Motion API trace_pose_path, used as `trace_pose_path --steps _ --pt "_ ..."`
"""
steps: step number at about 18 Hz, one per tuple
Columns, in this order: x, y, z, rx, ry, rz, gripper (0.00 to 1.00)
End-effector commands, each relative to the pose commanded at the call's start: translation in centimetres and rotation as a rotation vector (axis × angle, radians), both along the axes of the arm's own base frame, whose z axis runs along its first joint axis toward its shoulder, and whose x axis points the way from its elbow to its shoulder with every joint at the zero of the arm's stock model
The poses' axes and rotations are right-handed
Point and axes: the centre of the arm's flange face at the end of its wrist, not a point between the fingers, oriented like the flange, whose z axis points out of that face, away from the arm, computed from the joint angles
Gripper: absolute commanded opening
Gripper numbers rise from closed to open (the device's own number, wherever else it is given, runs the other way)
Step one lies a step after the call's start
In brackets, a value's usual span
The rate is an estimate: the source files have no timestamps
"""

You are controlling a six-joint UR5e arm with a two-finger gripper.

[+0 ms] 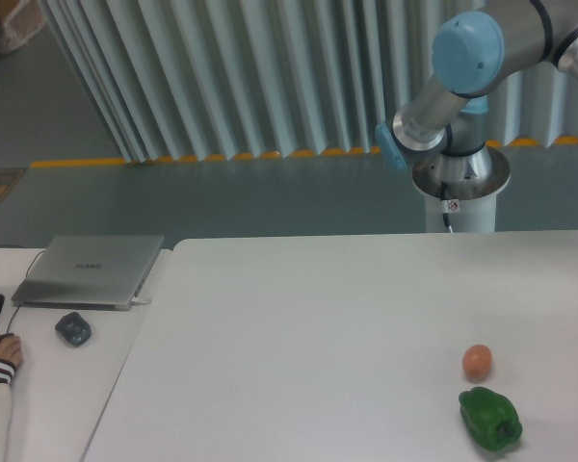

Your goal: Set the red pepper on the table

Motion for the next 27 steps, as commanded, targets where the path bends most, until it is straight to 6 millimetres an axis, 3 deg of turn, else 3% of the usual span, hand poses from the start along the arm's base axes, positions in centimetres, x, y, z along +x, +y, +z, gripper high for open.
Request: trace_pose_path --steps 3,8,11,27 --pt "-1.4 -0.4 0.2 0.016 0.031 0.012 1.00" --pt "-1.5 -0.2 0.1 0.017 0.036 0.009 1.00" --pt "-0.9 0.0 -1.7 0.004 0.005 0.004 1.00" --pt "-1.4 0.2 -2.0 0.005 0.010 0.005 1.00"
